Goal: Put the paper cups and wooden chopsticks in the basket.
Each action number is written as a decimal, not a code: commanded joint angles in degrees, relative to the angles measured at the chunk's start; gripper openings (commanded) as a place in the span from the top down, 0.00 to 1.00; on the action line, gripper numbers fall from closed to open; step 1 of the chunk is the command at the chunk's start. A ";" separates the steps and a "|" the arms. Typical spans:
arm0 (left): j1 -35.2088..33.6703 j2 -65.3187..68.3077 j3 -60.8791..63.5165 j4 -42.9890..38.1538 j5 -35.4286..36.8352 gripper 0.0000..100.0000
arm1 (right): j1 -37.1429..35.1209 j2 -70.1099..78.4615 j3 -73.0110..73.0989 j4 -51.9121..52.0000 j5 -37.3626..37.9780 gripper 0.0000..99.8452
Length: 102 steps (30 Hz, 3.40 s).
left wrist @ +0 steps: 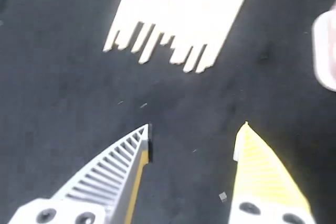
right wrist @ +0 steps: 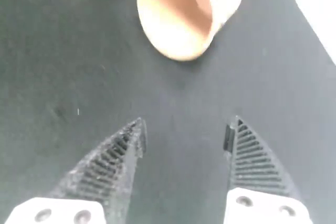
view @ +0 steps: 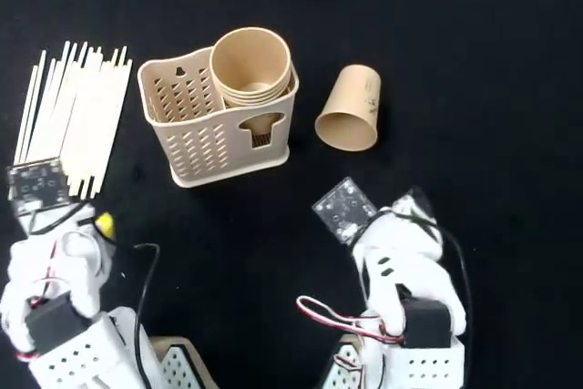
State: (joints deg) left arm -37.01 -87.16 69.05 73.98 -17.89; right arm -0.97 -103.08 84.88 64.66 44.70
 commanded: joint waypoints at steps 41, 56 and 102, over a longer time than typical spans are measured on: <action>10.51 -0.88 15.16 -10.11 8.53 0.74 | 2.73 99.21 -45.67 -54.77 -0.79 0.71; 10.51 -0.88 15.16 -10.20 8.62 0.74 | 3.08 86.20 -44.26 -46.95 -7.56 0.99; 10.51 -0.88 16.04 -10.37 10.55 0.74 | -18.90 89.98 -115.12 23.82 -26.29 0.99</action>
State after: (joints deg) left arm -26.99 -87.52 85.32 64.66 -7.87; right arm -19.25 -14.29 -27.03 88.04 18.77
